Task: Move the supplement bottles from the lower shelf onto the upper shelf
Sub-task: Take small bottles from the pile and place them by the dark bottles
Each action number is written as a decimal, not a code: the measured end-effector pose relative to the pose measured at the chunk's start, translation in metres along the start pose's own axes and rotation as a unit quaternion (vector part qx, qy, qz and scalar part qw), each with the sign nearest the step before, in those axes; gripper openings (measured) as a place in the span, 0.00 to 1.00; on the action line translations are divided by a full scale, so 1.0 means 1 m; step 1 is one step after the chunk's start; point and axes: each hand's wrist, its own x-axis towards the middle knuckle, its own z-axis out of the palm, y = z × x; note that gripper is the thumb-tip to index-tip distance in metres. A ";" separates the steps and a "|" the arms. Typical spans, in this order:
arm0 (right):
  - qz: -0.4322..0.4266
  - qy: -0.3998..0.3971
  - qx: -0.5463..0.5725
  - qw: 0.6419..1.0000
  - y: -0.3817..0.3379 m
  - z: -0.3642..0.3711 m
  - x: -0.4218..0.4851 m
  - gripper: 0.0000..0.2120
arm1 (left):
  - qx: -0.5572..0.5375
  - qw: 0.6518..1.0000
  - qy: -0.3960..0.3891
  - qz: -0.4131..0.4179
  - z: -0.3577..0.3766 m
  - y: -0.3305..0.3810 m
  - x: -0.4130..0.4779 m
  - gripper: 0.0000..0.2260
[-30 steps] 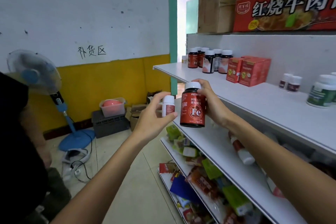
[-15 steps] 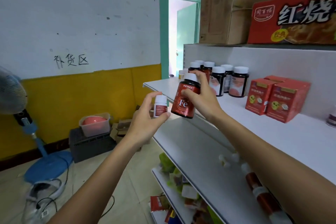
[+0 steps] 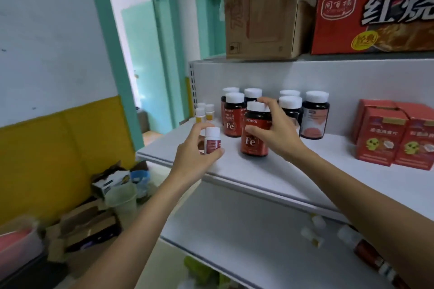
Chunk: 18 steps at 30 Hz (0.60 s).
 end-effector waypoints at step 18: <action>0.114 0.050 -0.182 0.975 0.003 0.056 0.054 0.33 | -0.032 0.987 -0.150 0.049 -0.020 -0.053 0.074 0.21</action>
